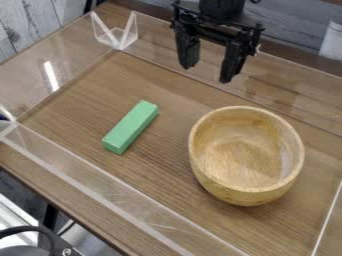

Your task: Put the green block in the brown bowl

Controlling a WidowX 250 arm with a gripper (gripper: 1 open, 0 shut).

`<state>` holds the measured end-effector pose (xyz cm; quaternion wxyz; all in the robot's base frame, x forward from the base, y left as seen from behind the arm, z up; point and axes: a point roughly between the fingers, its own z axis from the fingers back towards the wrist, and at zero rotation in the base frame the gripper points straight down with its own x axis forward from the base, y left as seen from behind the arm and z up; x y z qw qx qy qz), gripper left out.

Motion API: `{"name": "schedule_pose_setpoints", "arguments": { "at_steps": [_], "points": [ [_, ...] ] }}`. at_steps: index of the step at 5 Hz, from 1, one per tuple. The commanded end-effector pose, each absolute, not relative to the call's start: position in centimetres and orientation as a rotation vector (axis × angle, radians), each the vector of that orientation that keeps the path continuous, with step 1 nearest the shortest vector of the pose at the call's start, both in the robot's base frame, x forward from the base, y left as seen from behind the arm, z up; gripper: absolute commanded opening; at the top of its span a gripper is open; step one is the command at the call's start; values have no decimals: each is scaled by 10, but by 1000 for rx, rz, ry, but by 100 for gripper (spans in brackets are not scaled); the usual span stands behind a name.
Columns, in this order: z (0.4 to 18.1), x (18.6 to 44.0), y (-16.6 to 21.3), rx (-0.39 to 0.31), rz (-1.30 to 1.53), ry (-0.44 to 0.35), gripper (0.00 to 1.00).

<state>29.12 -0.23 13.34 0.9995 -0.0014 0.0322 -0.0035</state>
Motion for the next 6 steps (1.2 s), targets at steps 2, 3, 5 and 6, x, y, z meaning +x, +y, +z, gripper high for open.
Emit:
{"name": "schedule_pose_setpoints", "arguments": {
  "at_steps": [2, 3, 5, 6],
  "points": [
    [114, 273, 15, 4, -91, 117, 100],
    [103, 258, 36, 3, -106, 110, 100],
    [80, 243, 77, 19, -155, 114, 100],
    [66, 242, 87, 21, -168, 127, 100]
  ]
}}
